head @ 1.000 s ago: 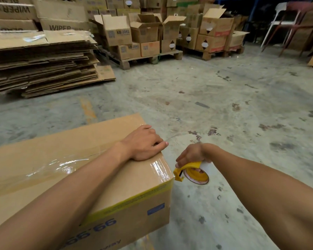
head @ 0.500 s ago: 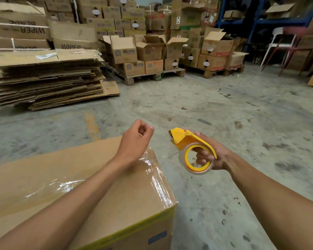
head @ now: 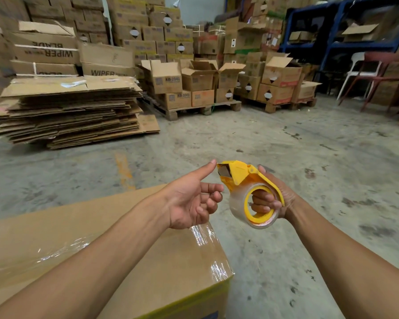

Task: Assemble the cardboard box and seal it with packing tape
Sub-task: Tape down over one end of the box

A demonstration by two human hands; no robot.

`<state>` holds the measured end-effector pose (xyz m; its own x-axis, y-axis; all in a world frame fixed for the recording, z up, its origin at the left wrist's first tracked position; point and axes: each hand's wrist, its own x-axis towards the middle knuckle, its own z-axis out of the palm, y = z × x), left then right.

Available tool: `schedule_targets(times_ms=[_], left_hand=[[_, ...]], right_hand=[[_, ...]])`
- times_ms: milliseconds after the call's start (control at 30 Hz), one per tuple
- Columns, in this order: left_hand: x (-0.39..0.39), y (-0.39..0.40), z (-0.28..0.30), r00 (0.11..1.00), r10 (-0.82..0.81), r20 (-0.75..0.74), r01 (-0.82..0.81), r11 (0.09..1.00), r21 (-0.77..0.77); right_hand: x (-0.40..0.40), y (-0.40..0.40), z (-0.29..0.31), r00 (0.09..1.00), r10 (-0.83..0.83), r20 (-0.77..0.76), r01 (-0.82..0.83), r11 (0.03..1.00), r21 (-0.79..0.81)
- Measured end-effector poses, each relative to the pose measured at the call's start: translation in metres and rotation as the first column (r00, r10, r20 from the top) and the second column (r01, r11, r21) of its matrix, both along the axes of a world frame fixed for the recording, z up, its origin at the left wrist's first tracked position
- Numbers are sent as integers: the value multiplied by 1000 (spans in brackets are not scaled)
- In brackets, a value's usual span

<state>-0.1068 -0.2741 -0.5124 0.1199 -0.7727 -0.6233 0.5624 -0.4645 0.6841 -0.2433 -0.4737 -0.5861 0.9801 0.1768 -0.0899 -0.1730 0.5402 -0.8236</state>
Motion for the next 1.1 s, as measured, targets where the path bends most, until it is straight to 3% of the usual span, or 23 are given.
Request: schedule_targets(times_ms=[133,300,733,833,1100], left_hand=[[6,-3,10,1000,15,-10,-15,1000,-13],[15,-13,27,999,46,12,-45,998,-50],[34,-3,50,992,17,124,-7,997,-81],[34,-2,51,987,18,161,-5,997,-76],[48,14,46,976,5,219,-1,1000,-18]], right_hand=[[10,-4,12,999,45,15,-44,997,-71],[18,-11,36,999,-47,17,49,987,-151],[45,-25,65,993,56,101,-41,988,-152],[47,-29,75,998,-35,45,41,989,-140],[40,-32,120,999,-30,-38,10,890,-456]])
